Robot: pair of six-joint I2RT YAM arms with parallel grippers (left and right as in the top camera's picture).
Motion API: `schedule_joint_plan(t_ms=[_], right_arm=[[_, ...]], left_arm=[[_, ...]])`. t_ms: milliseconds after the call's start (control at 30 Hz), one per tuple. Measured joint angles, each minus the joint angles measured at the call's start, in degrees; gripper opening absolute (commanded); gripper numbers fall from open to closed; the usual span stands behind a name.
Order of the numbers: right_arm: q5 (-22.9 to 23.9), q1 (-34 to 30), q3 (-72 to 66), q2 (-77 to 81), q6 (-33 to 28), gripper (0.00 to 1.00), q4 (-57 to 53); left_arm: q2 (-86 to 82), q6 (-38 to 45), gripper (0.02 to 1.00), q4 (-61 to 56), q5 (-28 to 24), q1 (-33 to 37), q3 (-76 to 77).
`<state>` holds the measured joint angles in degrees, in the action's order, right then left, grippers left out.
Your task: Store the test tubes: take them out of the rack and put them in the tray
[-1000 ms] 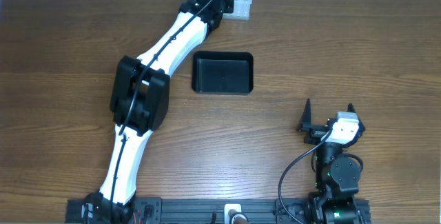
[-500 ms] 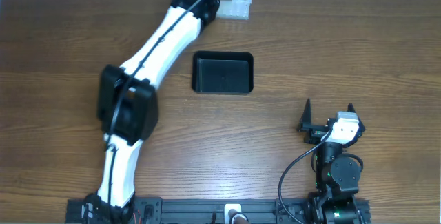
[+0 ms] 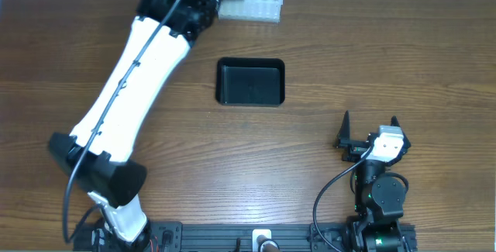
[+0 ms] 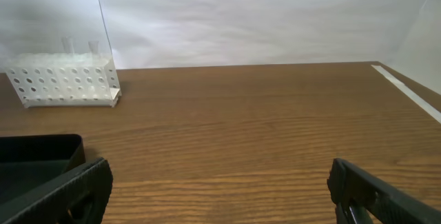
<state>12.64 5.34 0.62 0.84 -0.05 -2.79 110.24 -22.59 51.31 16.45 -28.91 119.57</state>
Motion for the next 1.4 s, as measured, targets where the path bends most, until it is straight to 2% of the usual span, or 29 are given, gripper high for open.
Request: schedule_joint_plan(t_ms=[200, 400, 733, 1400], right_arm=[[0.00, 0.00, 0.00, 0.00, 0.00, 0.991, 0.00], [0.00, 0.00, 0.00, 0.00, -0.02, 0.993, 0.00], [0.00, 0.00, 0.00, 0.00, 0.00, 0.991, 0.00], [0.00, 0.00, 0.00, 0.00, 0.00, 0.991, 0.00]], left_arm=[[5.97, -9.88, 0.040, 5.92, -0.02, -1.25, -7.02], [10.86, -13.99, 0.040, 5.05, -0.46, -2.32, -11.87], [13.73, -14.99, 0.047, 3.30, -0.70, -2.86, -11.87], [18.16, -14.97, 0.066, 3.82, -4.70, -2.86, -11.87]])
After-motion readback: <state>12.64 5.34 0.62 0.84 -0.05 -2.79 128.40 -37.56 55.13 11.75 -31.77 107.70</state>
